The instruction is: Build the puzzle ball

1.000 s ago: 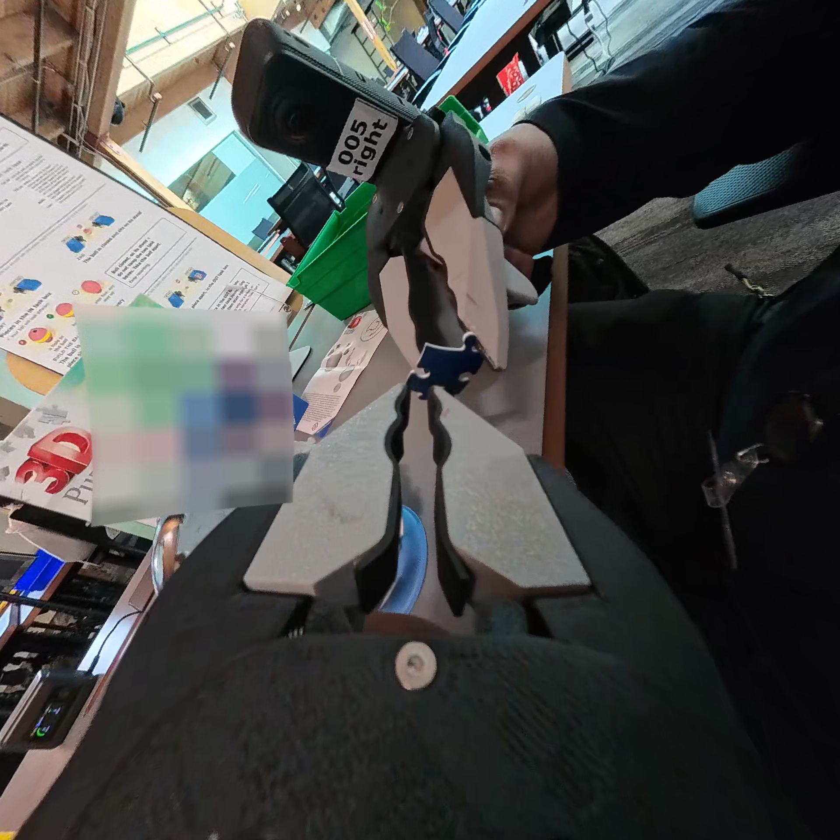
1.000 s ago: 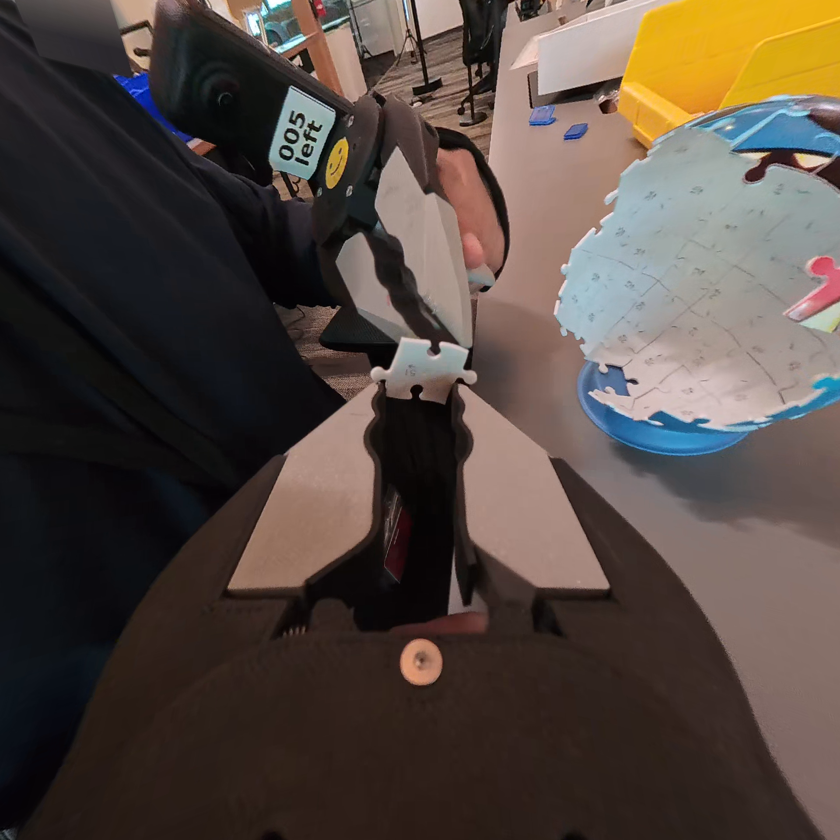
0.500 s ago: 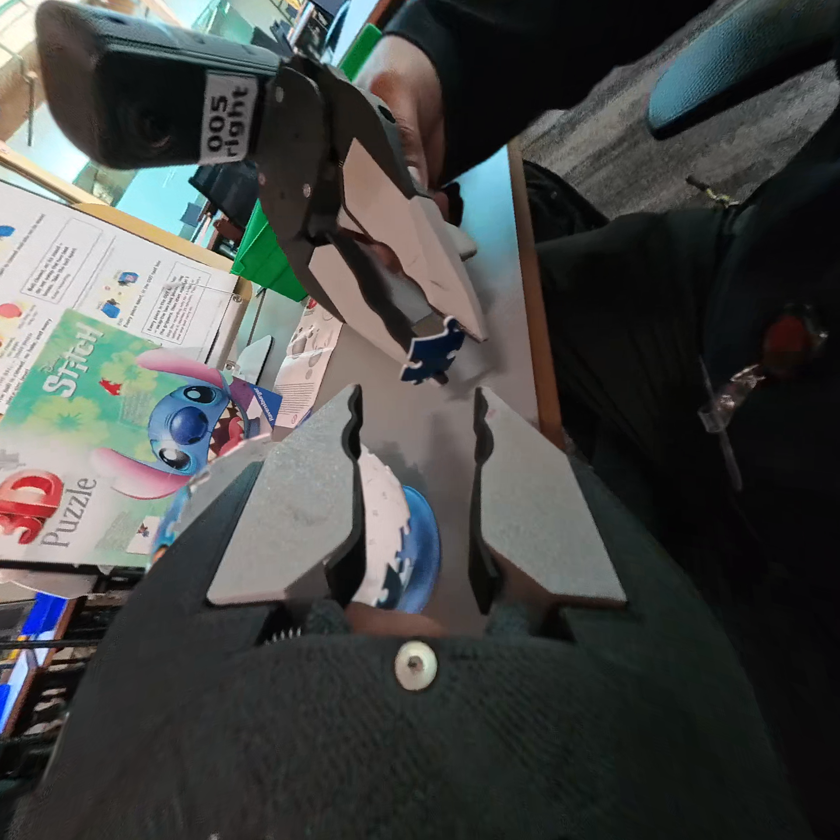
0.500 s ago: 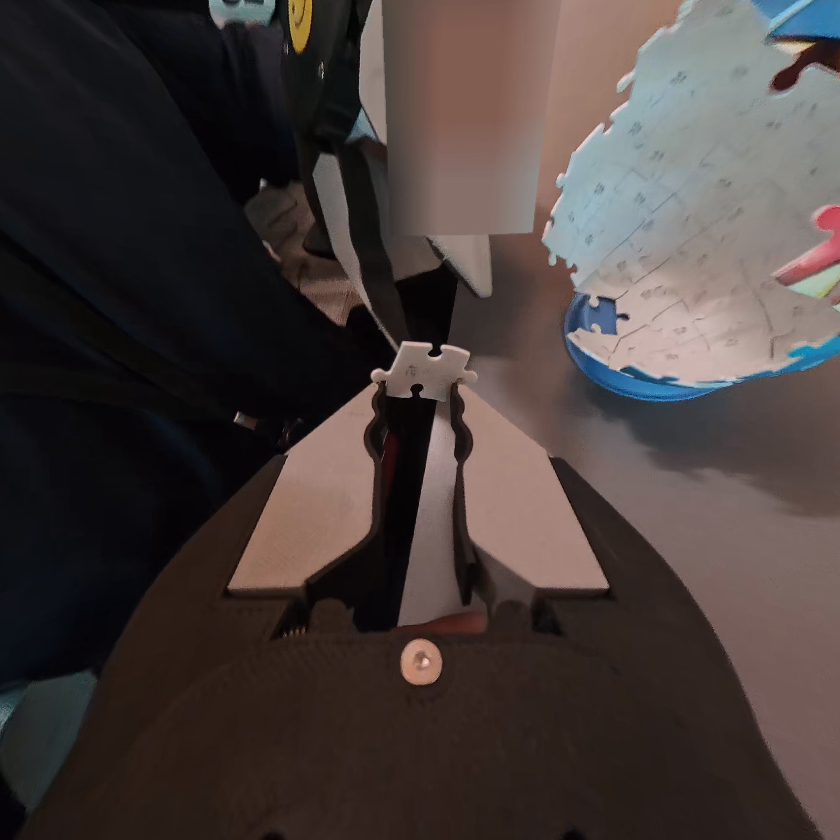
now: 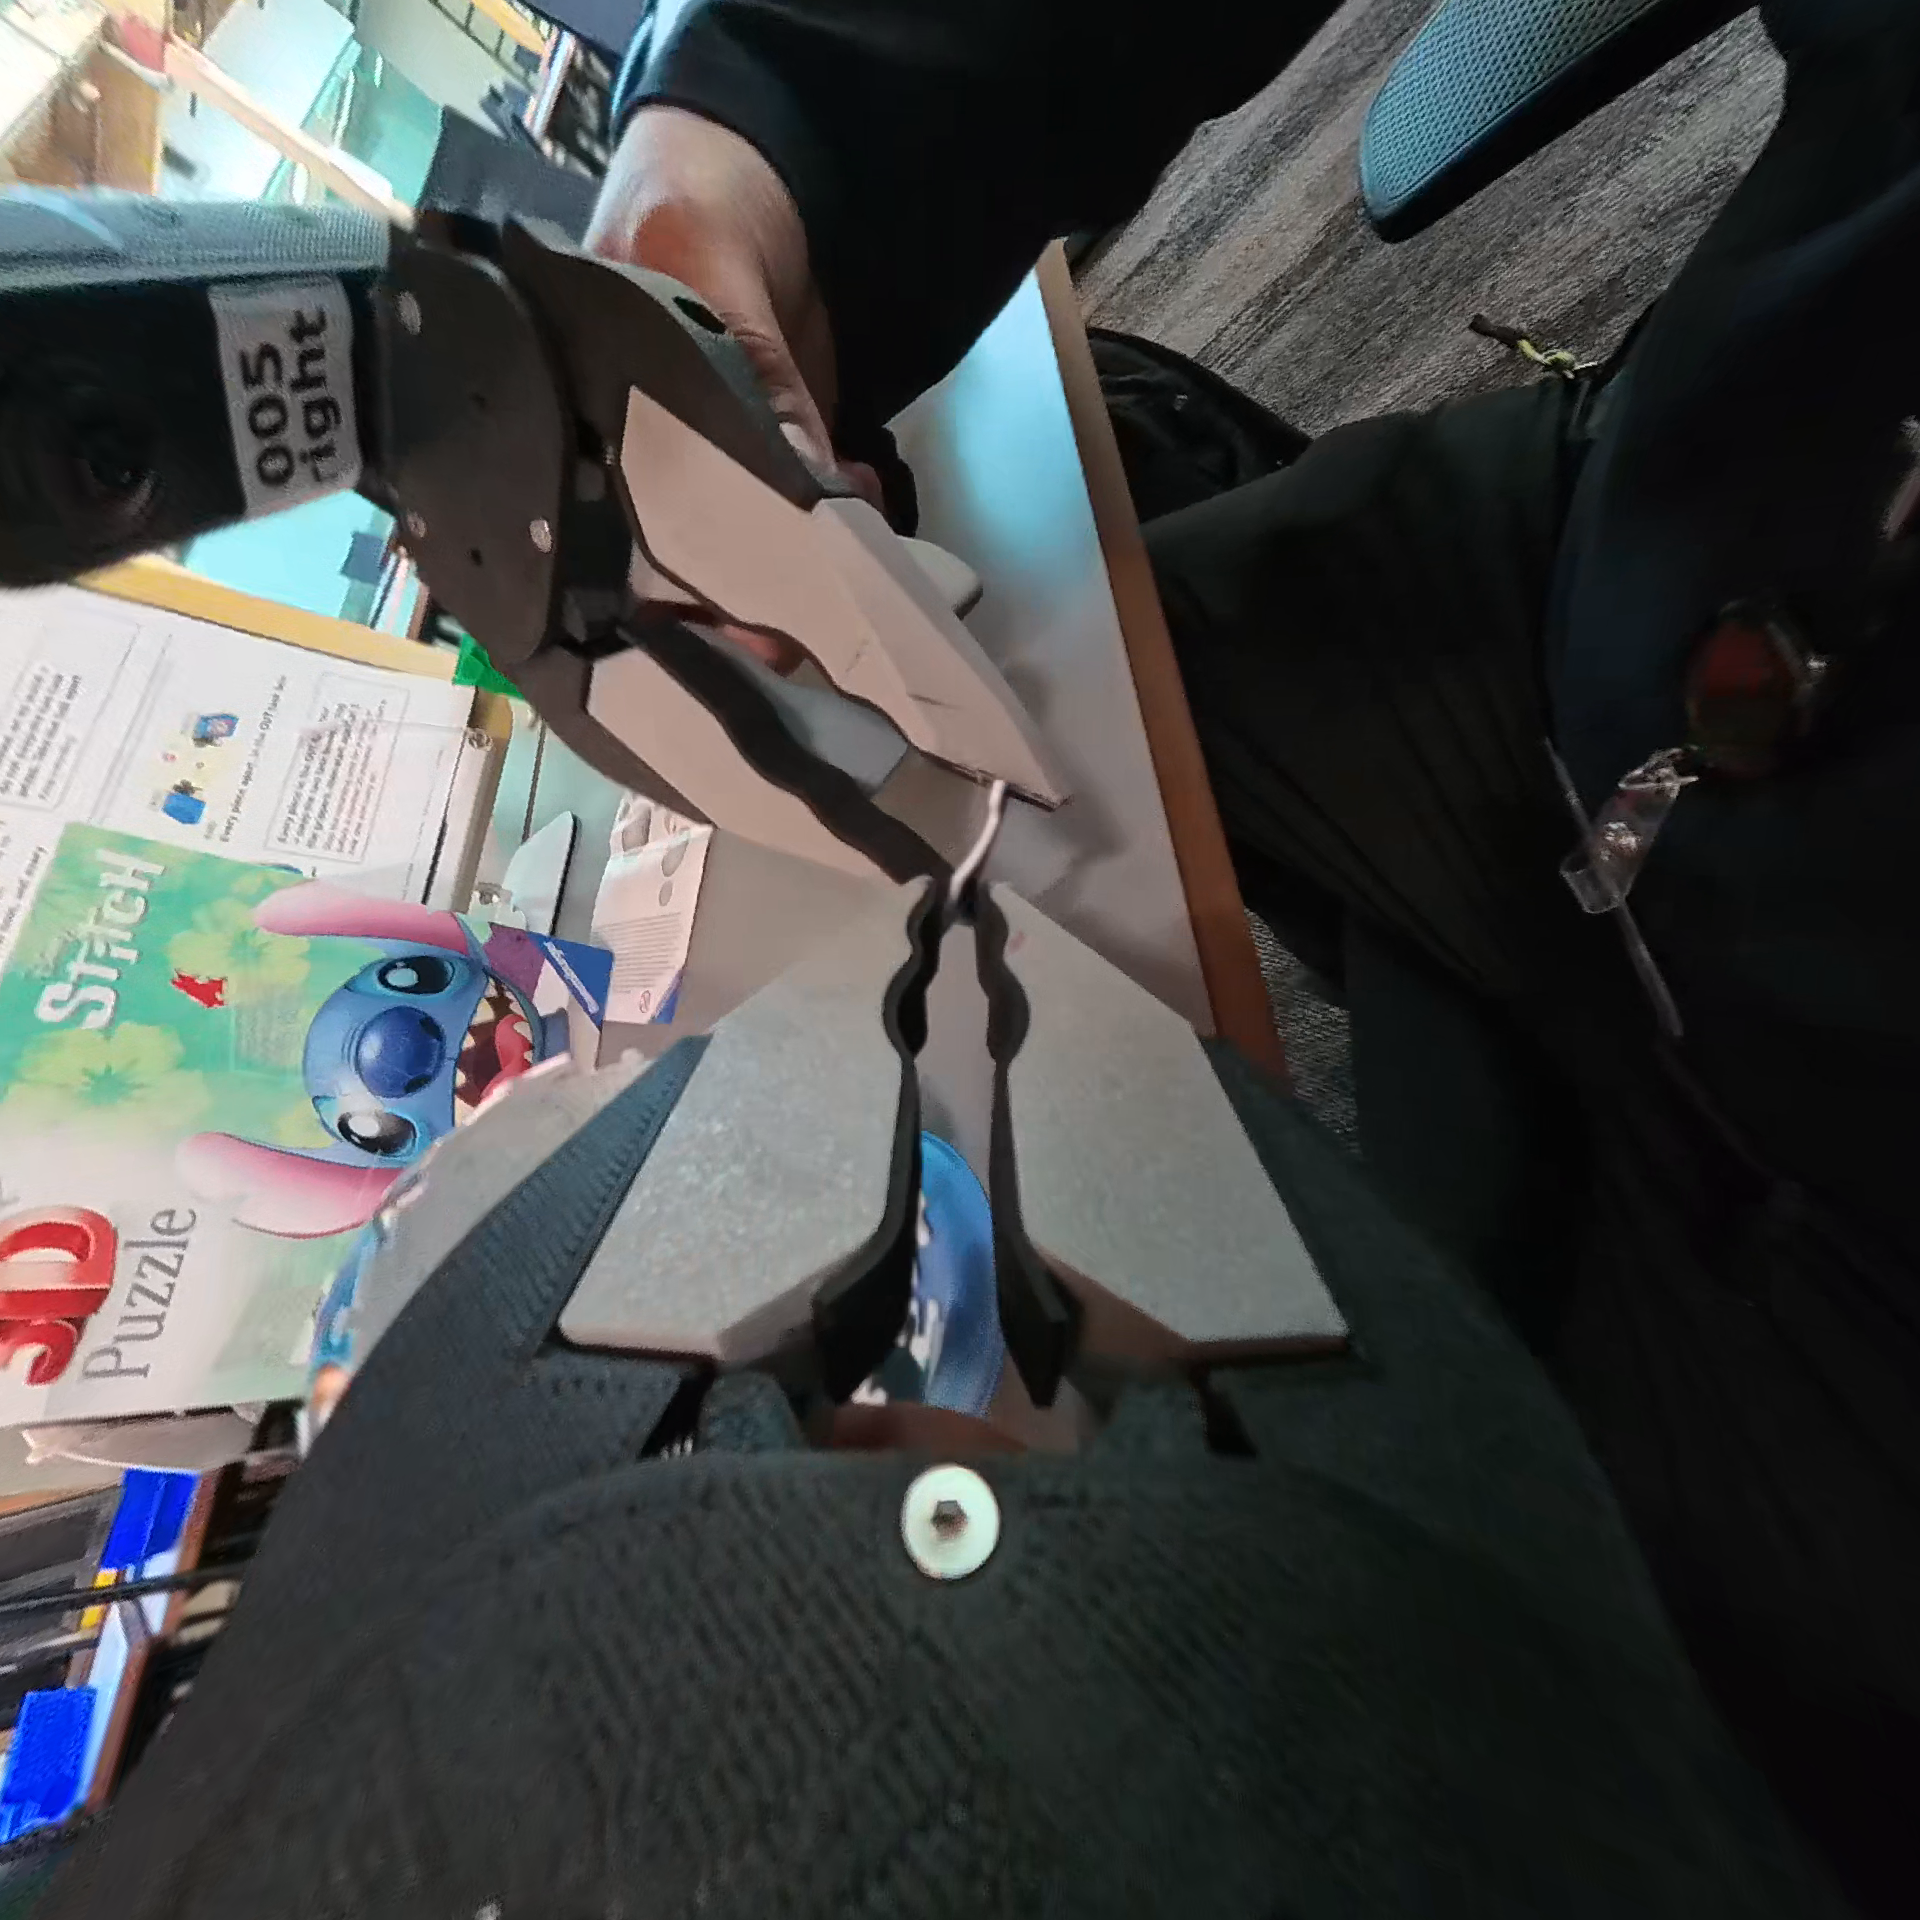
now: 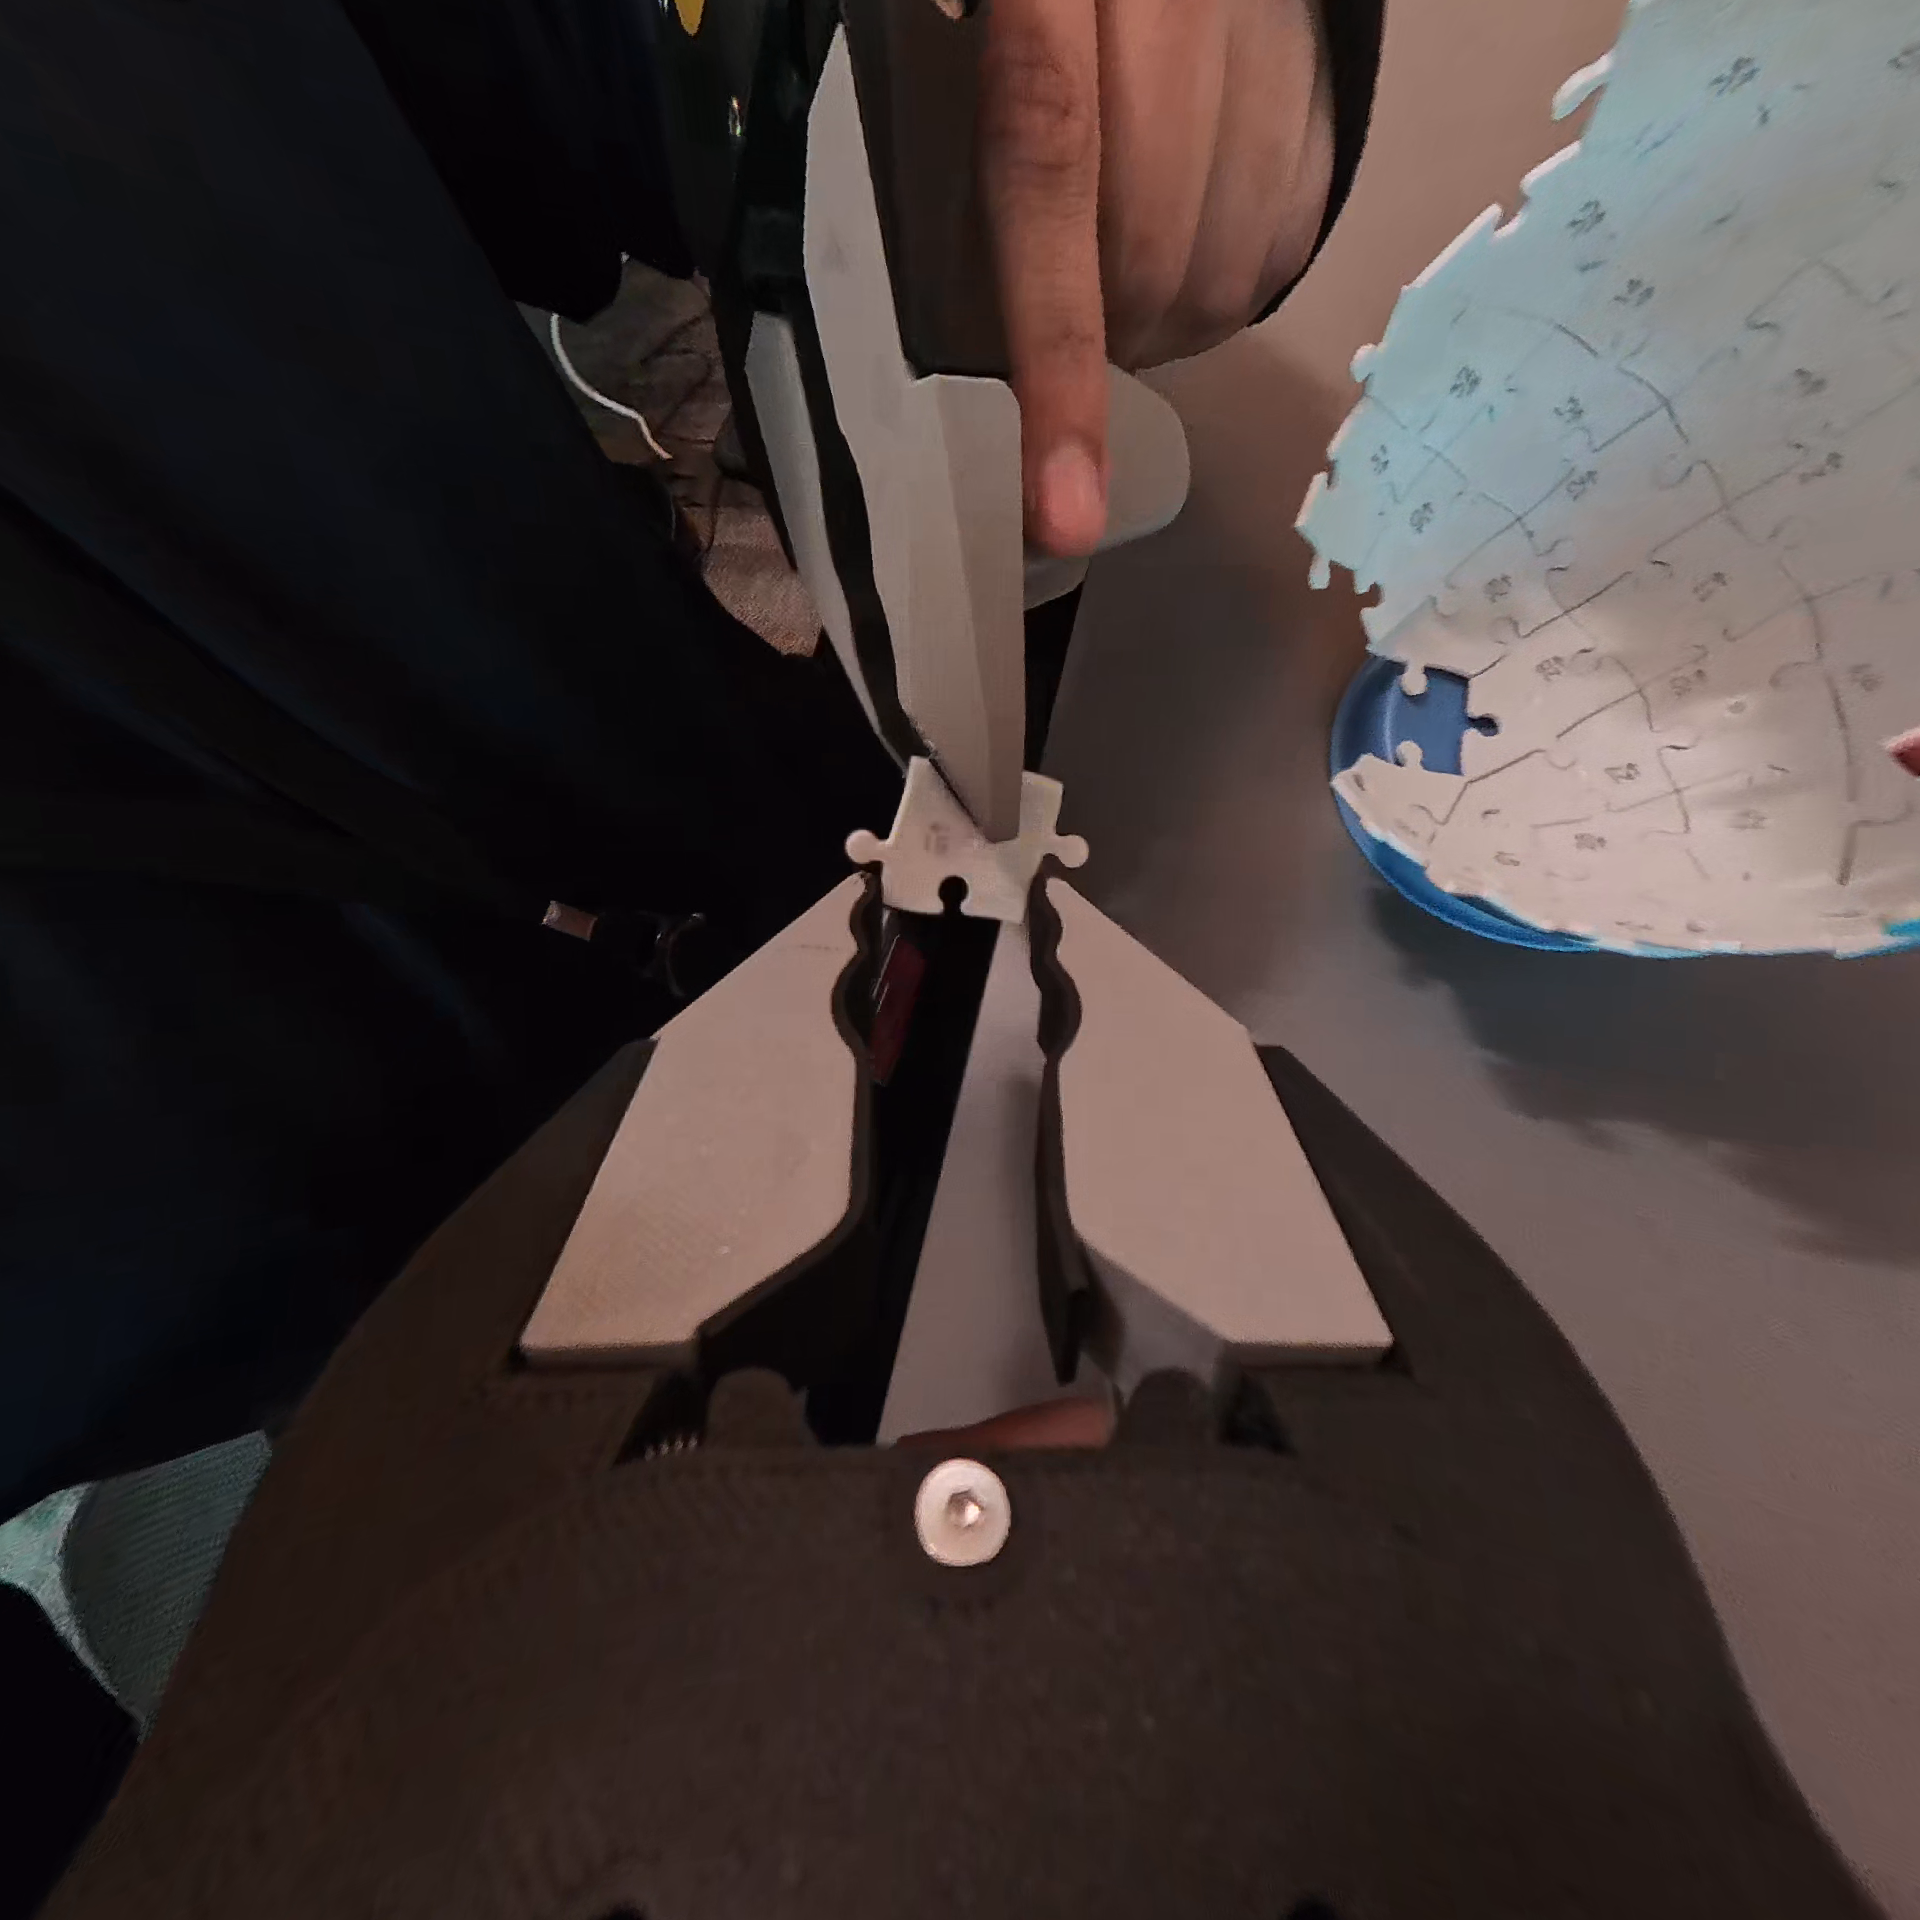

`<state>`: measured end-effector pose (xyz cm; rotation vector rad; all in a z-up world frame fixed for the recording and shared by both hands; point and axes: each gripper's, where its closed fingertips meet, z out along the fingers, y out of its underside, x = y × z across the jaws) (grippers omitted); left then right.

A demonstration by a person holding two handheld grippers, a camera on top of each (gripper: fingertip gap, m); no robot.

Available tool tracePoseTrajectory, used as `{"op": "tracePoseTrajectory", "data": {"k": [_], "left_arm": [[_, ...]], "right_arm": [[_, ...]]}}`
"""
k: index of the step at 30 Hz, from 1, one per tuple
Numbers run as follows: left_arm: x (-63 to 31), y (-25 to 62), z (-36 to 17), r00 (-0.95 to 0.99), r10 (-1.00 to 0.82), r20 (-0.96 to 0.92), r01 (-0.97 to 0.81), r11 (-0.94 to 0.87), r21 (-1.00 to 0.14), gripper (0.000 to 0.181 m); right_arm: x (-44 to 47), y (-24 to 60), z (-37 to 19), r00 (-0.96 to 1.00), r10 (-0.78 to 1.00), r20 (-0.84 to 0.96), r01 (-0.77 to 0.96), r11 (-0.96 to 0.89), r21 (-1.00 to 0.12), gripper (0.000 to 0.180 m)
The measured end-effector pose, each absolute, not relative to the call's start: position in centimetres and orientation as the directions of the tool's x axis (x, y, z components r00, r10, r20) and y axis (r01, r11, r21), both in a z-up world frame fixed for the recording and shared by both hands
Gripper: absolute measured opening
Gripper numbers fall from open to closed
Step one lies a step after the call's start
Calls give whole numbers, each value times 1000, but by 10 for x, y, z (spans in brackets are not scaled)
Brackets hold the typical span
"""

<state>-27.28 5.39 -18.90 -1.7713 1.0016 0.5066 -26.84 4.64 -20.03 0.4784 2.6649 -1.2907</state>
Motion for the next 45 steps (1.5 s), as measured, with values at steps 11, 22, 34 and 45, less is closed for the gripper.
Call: {"op": "tracePoseTrajectory", "data": {"k": [11,22,34,45], "left_arm": [[-294,48,-207,746,-362,-560,-666,-364,-651,0],[-295,42,-201,794,-337,-505,-607,-397,-689,0],[-304,36,-205,777,-327,-537,-628,-447,-637,1],[-330,-21,-171,872,-160,-463,-481,-456,-749,16]], "right_arm": [[-289,47,-190,-918,363,158,113,623,-774,23],[-300,35,-202,-881,374,289,64,701,-710,2],[-304,28,-200,-875,356,329,33,721,-692,0],[-341,20,-183,-827,442,348,65,690,-721,0]]}}
